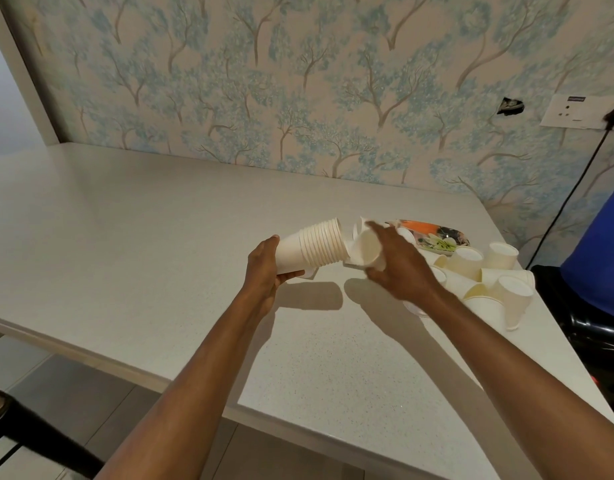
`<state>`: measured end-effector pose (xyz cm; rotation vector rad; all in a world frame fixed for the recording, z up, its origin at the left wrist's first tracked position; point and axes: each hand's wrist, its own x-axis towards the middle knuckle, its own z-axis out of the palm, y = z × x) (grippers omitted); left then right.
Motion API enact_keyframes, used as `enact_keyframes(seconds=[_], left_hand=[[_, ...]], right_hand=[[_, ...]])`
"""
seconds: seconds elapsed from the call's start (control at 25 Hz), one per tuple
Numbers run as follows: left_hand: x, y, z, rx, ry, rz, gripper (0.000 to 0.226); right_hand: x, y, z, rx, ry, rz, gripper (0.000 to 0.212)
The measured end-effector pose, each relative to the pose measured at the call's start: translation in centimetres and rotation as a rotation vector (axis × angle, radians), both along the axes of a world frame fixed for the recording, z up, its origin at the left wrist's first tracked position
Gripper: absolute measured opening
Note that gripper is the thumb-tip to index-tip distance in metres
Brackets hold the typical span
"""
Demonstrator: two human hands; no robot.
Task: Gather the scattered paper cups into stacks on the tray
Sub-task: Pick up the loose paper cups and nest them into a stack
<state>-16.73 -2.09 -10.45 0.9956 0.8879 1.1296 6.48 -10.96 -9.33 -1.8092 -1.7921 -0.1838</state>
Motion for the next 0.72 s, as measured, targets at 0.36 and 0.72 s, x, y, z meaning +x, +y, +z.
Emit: enact_keyframes(seconds=[0.36, 0.72], left_hand=[[0.7, 0.1, 0.3, -0.010, 0.028, -0.007, 0.030], [1.6, 0.8, 0.3, -0.027, 0.022, -0.048, 0.029]], right_hand=[[-2.3, -0.6, 4.8, 0.257, 1.128, 0.086, 0.046], [-2.9, 0.1, 2.7, 0.161, 1.129, 0.020, 0.051]])
